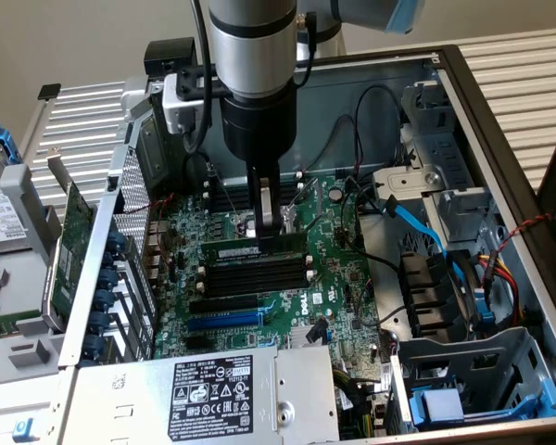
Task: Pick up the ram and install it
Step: 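Insert the ram into the slot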
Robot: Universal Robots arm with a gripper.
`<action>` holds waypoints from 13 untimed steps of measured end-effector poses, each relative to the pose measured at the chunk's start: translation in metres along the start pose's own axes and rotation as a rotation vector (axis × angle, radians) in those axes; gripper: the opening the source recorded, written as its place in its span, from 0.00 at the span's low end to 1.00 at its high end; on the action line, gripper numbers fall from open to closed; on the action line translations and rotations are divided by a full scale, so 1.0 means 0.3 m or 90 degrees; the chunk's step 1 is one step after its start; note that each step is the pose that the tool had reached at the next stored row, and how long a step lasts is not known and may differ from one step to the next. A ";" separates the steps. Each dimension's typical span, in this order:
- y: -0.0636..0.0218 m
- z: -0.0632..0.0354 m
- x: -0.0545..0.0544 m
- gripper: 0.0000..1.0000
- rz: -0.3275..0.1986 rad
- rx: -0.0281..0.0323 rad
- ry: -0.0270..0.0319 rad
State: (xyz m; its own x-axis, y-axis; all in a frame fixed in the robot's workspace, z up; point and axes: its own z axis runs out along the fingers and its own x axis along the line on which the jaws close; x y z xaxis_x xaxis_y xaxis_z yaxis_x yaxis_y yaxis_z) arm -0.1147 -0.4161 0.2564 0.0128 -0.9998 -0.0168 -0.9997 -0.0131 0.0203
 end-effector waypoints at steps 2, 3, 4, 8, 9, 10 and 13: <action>0.000 0.005 0.002 0.13 0.000 -0.0001 0.0001; 0.000 0.008 0.002 0.13 0.000 -0.0002 0.0001; 0.000 0.009 0.003 0.13 0.000 -0.0006 0.0001; 0.000 0.014 0.007 0.13 0.000 -0.0021 -0.0001; 0.000 0.015 0.008 0.13 0.000 -0.0024 -0.0001; 0.000 0.015 0.009 0.13 -0.001 -0.0029 -0.0001; 0.000 0.017 0.010 0.13 -0.002 -0.0032 0.0002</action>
State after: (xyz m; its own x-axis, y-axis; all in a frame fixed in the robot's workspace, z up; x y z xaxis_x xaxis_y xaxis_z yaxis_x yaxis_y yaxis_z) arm -0.1148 -0.4190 0.2511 0.0157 -0.9997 -0.0166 -0.9996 -0.0161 0.0253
